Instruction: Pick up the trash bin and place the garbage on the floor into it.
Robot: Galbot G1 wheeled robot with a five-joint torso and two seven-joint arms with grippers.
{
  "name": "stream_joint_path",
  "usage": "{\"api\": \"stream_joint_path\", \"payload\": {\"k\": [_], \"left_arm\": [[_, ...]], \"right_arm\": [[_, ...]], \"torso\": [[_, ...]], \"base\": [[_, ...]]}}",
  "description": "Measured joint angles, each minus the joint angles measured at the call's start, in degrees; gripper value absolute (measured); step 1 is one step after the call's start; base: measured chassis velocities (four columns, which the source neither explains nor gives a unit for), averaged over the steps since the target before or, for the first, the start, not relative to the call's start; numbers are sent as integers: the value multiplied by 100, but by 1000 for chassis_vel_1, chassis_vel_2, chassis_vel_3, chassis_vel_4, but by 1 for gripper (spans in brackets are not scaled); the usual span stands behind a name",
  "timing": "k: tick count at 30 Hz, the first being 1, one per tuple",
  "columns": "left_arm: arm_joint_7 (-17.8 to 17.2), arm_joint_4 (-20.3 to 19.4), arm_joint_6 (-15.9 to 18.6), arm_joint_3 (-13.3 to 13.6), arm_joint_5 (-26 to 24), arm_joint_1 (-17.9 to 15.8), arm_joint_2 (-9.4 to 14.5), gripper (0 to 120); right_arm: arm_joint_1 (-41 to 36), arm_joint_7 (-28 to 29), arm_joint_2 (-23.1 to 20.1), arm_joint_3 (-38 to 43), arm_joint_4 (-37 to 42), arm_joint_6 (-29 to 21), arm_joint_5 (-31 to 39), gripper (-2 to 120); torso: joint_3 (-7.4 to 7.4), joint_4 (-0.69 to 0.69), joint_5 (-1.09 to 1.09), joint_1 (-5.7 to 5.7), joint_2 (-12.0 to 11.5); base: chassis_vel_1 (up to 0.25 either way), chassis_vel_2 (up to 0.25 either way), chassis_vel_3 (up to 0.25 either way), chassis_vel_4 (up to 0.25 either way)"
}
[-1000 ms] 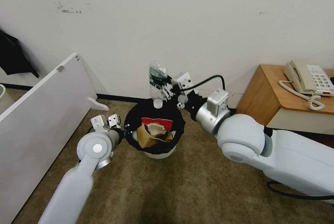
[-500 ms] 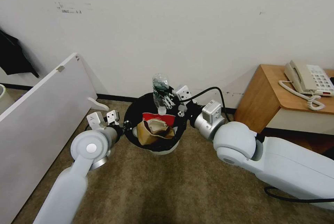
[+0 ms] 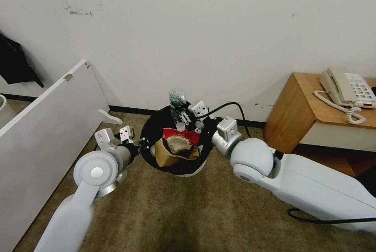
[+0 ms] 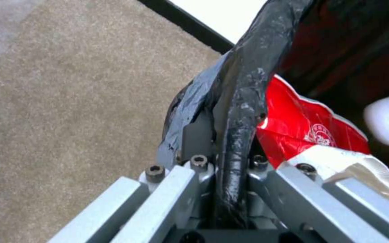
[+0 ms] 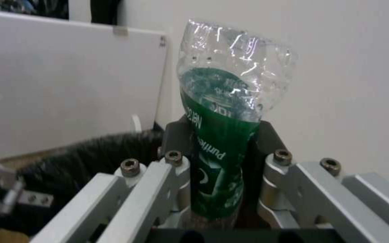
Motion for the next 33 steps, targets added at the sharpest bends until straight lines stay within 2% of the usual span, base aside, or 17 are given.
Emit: {"api": "stream_joint_path", "payload": {"k": [9,33], "left_arm": [[-12,-25,-8,-58,-105,-55,-25,1],[-70,-105,-29,-257,-363,-95,10,1]], "right_arm": [[-9,-91,201,-259,-427,106,-205,16],[-118,-154,439,-716,-986,266,-402,16]], "torso": [[0,0,0,0,0],[0,0,0,0,0]], "base": [[0,0,0,0],[0,0,0,0]]}}
